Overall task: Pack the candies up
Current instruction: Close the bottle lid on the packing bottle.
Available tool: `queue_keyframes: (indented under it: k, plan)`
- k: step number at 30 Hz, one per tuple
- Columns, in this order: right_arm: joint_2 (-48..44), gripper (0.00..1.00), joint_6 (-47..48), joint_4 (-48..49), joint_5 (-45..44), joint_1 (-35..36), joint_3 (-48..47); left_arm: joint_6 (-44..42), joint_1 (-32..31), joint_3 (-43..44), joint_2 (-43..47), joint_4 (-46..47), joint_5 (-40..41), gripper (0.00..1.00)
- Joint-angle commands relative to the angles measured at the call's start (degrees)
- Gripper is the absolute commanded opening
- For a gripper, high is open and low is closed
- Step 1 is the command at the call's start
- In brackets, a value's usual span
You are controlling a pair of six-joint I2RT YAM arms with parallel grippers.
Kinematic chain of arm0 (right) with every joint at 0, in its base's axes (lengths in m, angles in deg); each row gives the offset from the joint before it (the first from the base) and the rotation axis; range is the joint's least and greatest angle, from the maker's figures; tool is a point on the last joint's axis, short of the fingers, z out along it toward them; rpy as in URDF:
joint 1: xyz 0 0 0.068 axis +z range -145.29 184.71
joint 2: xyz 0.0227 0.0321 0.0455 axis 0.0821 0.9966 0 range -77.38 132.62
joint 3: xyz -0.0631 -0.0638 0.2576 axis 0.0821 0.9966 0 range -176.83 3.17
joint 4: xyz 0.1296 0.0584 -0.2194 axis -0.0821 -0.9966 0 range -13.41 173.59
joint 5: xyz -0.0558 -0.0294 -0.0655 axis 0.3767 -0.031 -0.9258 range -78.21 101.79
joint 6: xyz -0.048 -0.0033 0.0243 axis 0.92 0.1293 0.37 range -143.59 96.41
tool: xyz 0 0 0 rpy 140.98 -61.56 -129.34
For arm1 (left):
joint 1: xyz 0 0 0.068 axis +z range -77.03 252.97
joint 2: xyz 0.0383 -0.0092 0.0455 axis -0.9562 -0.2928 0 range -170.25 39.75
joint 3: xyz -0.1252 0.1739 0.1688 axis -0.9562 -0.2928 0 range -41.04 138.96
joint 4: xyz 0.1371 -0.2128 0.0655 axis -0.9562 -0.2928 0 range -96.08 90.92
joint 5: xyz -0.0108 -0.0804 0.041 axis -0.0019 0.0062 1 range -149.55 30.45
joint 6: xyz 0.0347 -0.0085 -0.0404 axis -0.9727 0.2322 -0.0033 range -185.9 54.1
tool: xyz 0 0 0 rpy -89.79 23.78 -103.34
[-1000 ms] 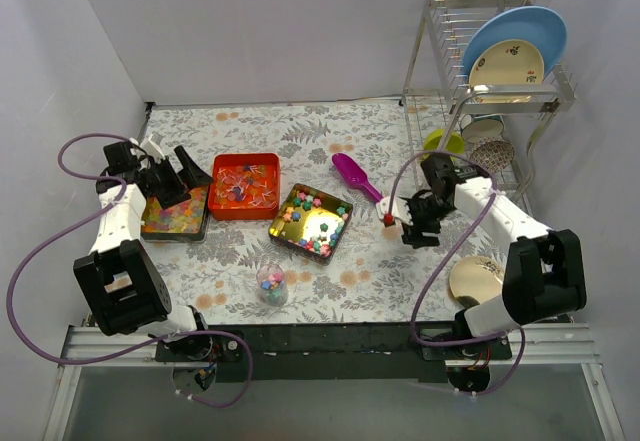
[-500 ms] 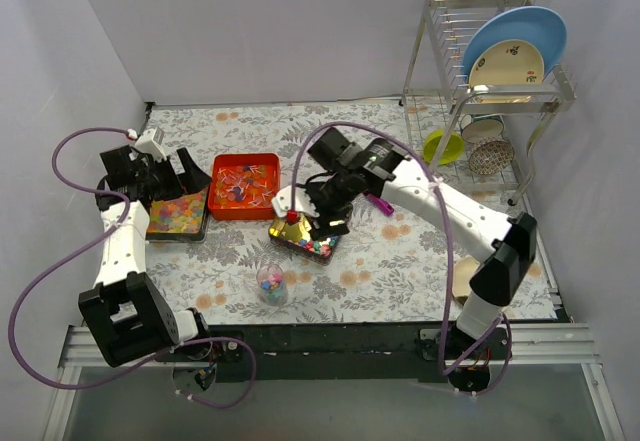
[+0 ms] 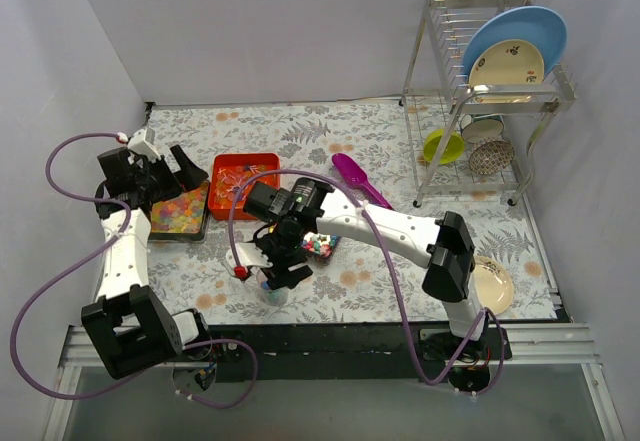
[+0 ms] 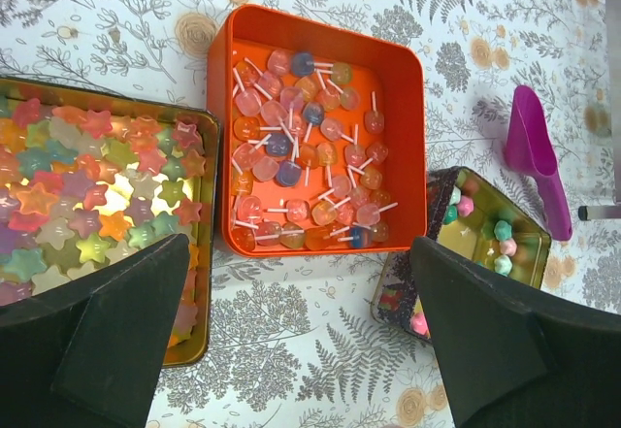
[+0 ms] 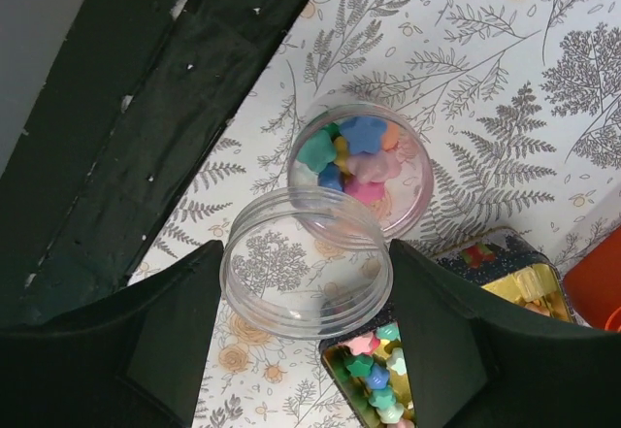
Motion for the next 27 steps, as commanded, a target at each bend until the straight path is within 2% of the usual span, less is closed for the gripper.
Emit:
queue_keyframes:
  k: [1, 12, 27]
  plan:
    - [2.0, 0.73, -1.8, 0.1, -2.8, 0.0, -3.9, 0.1, 0.2, 0.5, 2.7, 1.1, 1.5, 0.98]
    - [5.6, 0.74, -3.1, 2.1, -5.5, 1.8, -6.0, 1.9, 0.2, -1.2, 3.6, 1.9, 0.4, 0.98]
    - [8.8, 0.75, -3.5, -1.3, -7.9, 4.5, -11.2, 3.4, 0.2, -2.6, 4.1, 3.0, -1.5, 0.98]
